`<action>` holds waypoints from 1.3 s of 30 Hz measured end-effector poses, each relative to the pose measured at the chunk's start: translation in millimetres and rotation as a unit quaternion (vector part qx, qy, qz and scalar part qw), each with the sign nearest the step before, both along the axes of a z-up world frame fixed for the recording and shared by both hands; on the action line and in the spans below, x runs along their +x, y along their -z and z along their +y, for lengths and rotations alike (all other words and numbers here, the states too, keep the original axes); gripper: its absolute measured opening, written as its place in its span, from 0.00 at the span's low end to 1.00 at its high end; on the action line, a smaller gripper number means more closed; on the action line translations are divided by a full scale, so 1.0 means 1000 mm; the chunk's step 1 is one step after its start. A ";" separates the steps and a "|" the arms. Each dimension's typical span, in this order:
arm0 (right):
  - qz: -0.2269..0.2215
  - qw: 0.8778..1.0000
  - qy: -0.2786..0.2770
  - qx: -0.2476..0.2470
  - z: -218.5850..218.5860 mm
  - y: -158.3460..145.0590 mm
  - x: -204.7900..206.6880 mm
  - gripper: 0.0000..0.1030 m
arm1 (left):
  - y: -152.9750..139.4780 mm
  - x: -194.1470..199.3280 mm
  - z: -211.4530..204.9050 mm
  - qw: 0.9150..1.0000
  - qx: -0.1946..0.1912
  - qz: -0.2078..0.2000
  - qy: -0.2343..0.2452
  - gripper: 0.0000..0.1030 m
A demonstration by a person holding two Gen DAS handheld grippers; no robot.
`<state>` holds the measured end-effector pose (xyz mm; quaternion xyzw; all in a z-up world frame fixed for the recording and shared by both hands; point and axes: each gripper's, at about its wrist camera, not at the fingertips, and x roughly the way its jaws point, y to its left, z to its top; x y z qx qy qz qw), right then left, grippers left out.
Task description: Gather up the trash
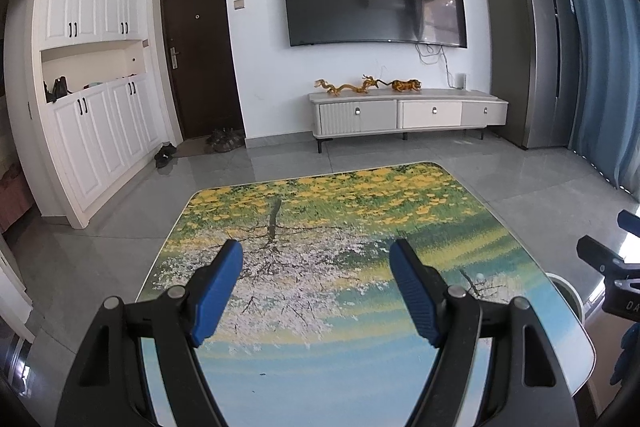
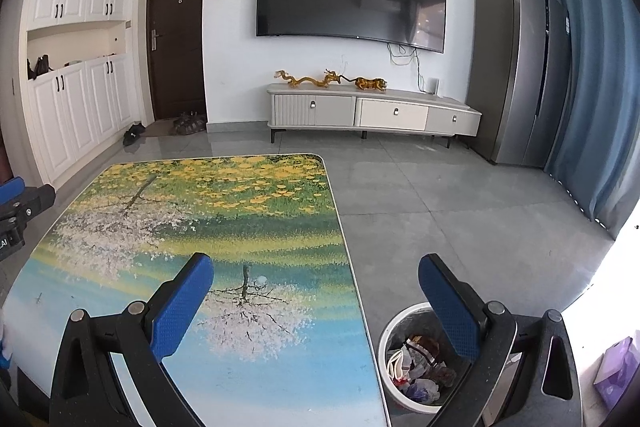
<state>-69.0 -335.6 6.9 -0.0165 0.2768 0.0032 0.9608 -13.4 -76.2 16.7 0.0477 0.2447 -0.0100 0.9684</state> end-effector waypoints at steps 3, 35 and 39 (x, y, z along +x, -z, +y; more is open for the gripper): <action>0.002 1.000 0.002 0.000 0.000 0.001 0.000 1.00 | 0.002 0.001 0.000 1.000 0.000 0.003 0.005 0.72; 0.008 1.000 0.014 -0.012 0.004 0.005 0.005 1.00 | 0.010 0.004 0.005 1.000 -0.012 0.015 0.018 0.72; 0.007 1.000 0.015 -0.012 0.004 0.005 0.004 1.00 | 0.010 0.003 0.005 1.000 -0.012 0.015 0.017 0.72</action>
